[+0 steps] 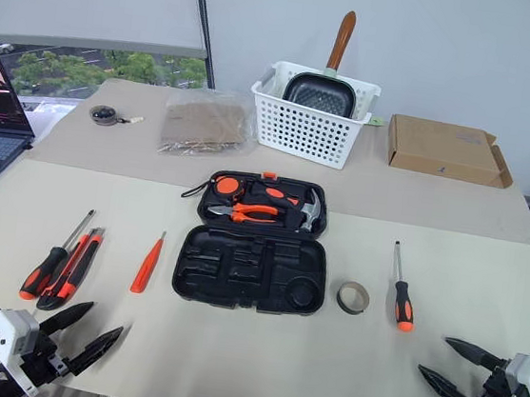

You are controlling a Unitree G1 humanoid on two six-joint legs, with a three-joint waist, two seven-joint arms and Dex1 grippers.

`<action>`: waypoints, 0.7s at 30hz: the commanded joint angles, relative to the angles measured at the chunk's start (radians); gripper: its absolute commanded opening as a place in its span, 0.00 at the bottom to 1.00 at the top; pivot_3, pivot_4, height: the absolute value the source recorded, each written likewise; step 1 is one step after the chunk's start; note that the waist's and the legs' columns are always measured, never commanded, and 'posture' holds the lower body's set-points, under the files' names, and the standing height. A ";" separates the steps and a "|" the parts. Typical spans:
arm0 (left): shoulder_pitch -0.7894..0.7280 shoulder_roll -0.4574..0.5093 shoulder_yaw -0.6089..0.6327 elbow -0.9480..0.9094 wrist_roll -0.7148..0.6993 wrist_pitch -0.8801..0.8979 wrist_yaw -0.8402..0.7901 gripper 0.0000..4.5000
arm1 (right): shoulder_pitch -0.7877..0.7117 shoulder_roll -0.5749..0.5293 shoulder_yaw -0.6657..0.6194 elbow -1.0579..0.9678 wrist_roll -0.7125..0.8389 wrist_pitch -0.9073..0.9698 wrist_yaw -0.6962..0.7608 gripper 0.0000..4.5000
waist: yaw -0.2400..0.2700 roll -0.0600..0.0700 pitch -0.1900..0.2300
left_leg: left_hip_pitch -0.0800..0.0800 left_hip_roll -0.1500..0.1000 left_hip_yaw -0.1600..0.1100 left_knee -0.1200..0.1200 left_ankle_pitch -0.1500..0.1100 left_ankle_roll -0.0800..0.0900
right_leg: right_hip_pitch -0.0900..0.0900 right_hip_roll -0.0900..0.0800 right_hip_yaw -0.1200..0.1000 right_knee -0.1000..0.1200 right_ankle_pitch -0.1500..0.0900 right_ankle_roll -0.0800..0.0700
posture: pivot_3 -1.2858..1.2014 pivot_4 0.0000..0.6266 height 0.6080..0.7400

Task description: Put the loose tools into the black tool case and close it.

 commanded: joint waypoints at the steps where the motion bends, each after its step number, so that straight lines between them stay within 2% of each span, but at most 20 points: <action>1: -0.005 0.004 0.002 0.031 -0.002 -0.058 -0.032 1.00 | -0.004 -0.003 -0.029 0.006 0.009 -0.023 0.008 0.98 | 0.000 0.000 0.000 | 0.000 0.000 0.000 0.000 0.000 0.000 | 0.000 0.000 0.000 0.000 0.000 0.000 | 0.52 0.24 0.70; 9: 0.040 0.016 0.009 0.018 -0.077 -0.047 -0.114 1.00 | -0.008 -0.009 -0.053 -0.053 0.049 0.006 -0.009 0.98 | -0.002 0.002 -0.001 | 0.000 0.000 0.000 0.000 0.000 0.000 | 0.000 0.000 0.000 0.000 0.000 0.000 | 0.52 0.24 0.70; 12: 0.028 0.018 0.058 -0.017 -0.181 0.005 -0.100 1.00 | -0.021 -0.017 -0.059 -0.135 0.084 0.069 -0.017 0.98 | -0.004 0.002 -0.001 | 0.000 0.000 0.001 0.000 0.000 0.000 | 0.000 0.000 0.000 0.000 0.000 0.000 | 0.52 0.24 0.70; 17: -0.051 0.042 0.189 -0.057 -0.371 0.114 0.008 1.00 | -0.071 -0.032 -0.018 -0.340 0.129 0.210 -0.033 0.98 | -0.004 0.003 -0.002 | 0.000 0.004 0.001 0.001 0.000 0.000 | 0.000 0.001 0.000 0.002 0.001 0.000 | 0.52 0.24 0.70; 21: -0.143 0.143 0.304 0.020 -0.390 0.259 0.201 1.00 | -0.213 -0.026 0.087 -0.516 0.147 0.330 -0.049 0.98 | -0.009 0.005 -0.003 | 0.001 0.007 0.001 0.001 0.001 -0.002 | 0.001 0.003 -0.001 0.004 0.002 0.001 | 0.52 0.24 0.70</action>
